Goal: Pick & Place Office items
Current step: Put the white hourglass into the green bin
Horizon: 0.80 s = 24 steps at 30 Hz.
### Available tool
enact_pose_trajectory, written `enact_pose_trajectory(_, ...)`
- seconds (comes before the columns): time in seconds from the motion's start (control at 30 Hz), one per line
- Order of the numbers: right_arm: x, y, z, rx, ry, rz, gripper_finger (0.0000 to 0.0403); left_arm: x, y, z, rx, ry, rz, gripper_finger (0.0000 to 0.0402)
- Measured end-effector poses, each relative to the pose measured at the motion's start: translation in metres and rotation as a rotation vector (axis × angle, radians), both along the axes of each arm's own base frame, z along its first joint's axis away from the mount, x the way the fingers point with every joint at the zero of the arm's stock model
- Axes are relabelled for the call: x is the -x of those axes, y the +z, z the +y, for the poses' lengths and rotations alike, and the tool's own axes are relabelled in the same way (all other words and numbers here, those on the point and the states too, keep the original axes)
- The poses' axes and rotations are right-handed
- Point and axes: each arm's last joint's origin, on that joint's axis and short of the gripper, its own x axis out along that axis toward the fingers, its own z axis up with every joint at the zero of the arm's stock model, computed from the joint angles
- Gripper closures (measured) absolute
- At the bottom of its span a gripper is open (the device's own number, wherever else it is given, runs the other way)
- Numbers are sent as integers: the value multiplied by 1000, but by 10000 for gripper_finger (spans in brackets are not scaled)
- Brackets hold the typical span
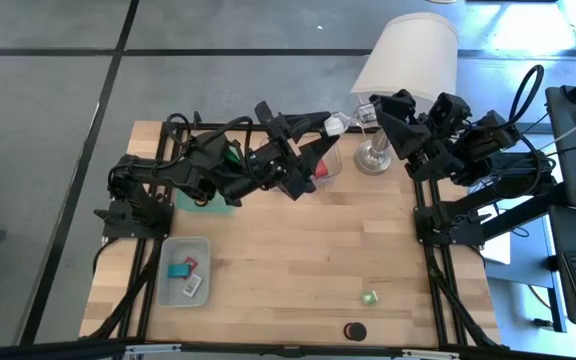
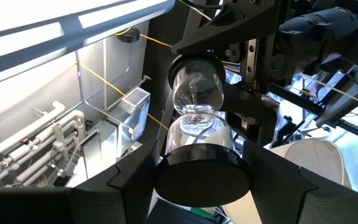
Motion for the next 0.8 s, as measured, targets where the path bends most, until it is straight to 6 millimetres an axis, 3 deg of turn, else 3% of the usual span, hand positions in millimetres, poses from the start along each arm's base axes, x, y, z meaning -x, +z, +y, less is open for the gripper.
enact_pose_trajectory(0.43, 0, 1, 1, 51, 22, -6, 144, 0, 0, 0, 2, -1, 0, 192)
enact_pose_trajectory(0.63, 2, 2, 1, 103, 62, -15, 105, 0, 0, 0, 16, -12, -11, 192)
enact_pose_trajectory(0.8, 18, 4, -9, 60, -49, 46, 69, 1, -1, 3, 92, 66, -28, 192)
